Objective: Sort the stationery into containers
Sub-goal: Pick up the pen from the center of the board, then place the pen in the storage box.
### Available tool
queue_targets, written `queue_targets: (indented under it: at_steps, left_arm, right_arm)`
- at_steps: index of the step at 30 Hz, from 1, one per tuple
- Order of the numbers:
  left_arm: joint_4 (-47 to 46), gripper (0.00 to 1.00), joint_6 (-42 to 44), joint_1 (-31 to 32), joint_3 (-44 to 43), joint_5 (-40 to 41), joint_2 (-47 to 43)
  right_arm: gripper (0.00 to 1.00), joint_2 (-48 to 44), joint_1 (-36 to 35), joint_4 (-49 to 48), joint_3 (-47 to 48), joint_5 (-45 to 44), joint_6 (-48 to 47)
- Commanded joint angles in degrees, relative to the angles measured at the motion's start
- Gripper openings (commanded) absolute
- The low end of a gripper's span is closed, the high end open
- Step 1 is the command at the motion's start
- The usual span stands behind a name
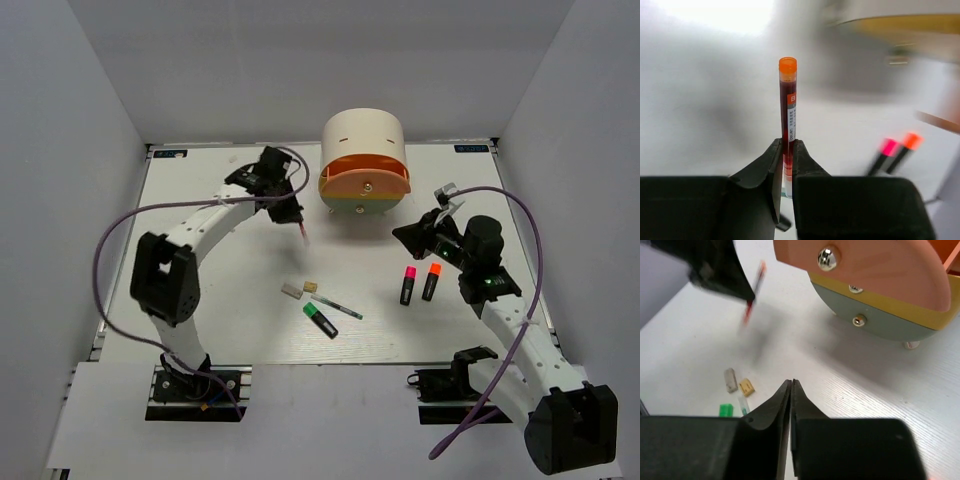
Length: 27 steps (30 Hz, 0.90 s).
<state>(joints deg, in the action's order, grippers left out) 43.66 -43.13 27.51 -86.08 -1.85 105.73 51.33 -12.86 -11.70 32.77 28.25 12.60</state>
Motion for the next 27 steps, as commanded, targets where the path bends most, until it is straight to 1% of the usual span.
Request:
queue_targets:
  at_steps: [1,2,5,7,8,9,12,13,16,17,18,20,21,22,23,27]
  left_arm:
    - [-10.95,0.00,3.40,0.18,-0.58,-4.03,-10.53]
    - [-13.92,0.00,3.41,0.18,-0.58,-5.26,-11.50]
    - [-21.32,0.00,4.11,0.18,-0.58,-9.12,-14.58]
    - [-26.58,0.00,3.59,0.18,0.65,-10.54,-16.95]
    - [-31.57,0.00,2.89,0.18,1.18,-10.55,-17.57]
    - [-34.14,0.00,1.58,0.70,1.70,-10.55,-18.10]
    - [-41.18,0.00,-0.45,0.71,1.71,-9.84,-18.11]
    - [-42.59,0.00,-1.50,1.40,1.71,-8.28,-17.15]
    - [-51.11,0.00,-2.82,2.63,2.24,-7.47,-14.42]
    - [-56.35,0.00,-2.83,2.64,2.24,-7.47,-13.72]
    - [-58.67,0.00,-2.83,3.51,1.63,-6.95,-12.84]
    - [-60.44,0.00,-1.43,4.31,-0.65,-6.94,-9.68]
    - [-60.45,0.00,-0.21,5.09,-3.54,-6.94,-8.54]
    - [-60.45,0.00,2.94,5.80,-4.87,-7.73,-7.48]
    - [-59.92,0.00,4.19,5.80,-6.80,-7.73,-5.56]
    - [-57.46,0.00,10.43,7.73,-8.84,-8.35,-2.73]
  right_arm:
    - [0.02,-1.32,0.29,-0.16,-1.39,1.72,-5.39]
    - [0.00,-1.50,0.47,-0.25,-1.75,1.98,-5.92]
    - [0.00,-1.50,0.56,0.10,-2.10,2.51,-7.41]
    - [0.00,-1.76,0.47,0.01,-2.62,2.60,-8.29]
    - [0.00,-1.93,0.30,0.10,-2.80,2.69,-8.73]
    - [0.00,-2.02,0.21,0.02,-2.98,2.69,-8.91]
    - [0.00,-2.90,0.38,0.10,-3.86,2.60,-9.61]
    - [0.00,-3.08,0.30,-0.07,-4.21,2.69,-9.61]
    - [0.00,-3.43,0.38,-0.07,-4.91,3.04,-9.61]
    - [0.00,-3.26,0.30,-0.25,-5.26,3.13,-9.79]
    - [0.00,-3.34,0.29,-0.07,-5.44,2.95,-9.96]
    - [0.00,-3.60,0.38,0.19,-5.87,2.60,-10.49]
    - [0.00,-3.78,0.38,0.19,-5.88,2.60,-10.58]
    - [0.00,-3.87,0.38,0.19,-6.14,2.51,-10.67]
    - [0.00,-4.39,0.38,0.28,-6.32,2.42,-10.58]
    - [0.00,-4.57,0.38,0.02,-7.11,2.33,-10.23]
